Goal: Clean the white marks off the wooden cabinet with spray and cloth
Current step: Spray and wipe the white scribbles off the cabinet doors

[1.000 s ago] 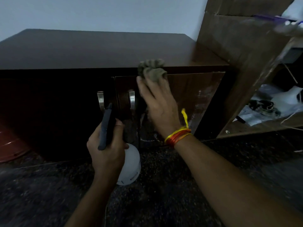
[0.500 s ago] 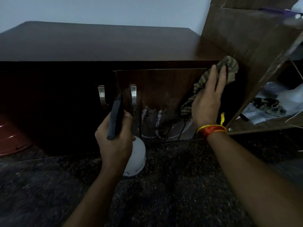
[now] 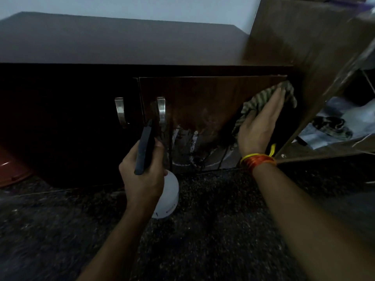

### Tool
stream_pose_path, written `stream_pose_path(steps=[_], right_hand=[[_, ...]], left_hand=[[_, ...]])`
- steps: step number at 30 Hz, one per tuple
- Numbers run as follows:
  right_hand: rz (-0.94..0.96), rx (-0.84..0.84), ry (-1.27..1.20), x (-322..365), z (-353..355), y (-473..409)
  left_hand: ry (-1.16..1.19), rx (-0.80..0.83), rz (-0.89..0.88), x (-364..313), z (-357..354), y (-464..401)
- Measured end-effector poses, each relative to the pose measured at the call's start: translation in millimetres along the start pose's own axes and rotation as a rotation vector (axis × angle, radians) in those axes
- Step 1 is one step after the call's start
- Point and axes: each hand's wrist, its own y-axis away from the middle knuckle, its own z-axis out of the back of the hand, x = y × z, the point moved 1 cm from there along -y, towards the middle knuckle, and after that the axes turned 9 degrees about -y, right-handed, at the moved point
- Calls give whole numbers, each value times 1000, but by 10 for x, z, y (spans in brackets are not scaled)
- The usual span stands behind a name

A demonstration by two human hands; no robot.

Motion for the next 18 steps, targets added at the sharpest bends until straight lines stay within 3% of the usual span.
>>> stream_pose_path(steps=[7,13,18], right_hand=[[-207,87,75,-422,-119,506],[-97,-9,-5,-227,-137,238],[-223,38,-6,-452,-192,534]], left_hand=[[-14,7,3,39,20,16],[-12,-8,8,101,31,-8],[-5,-14,28,174,62,0]])
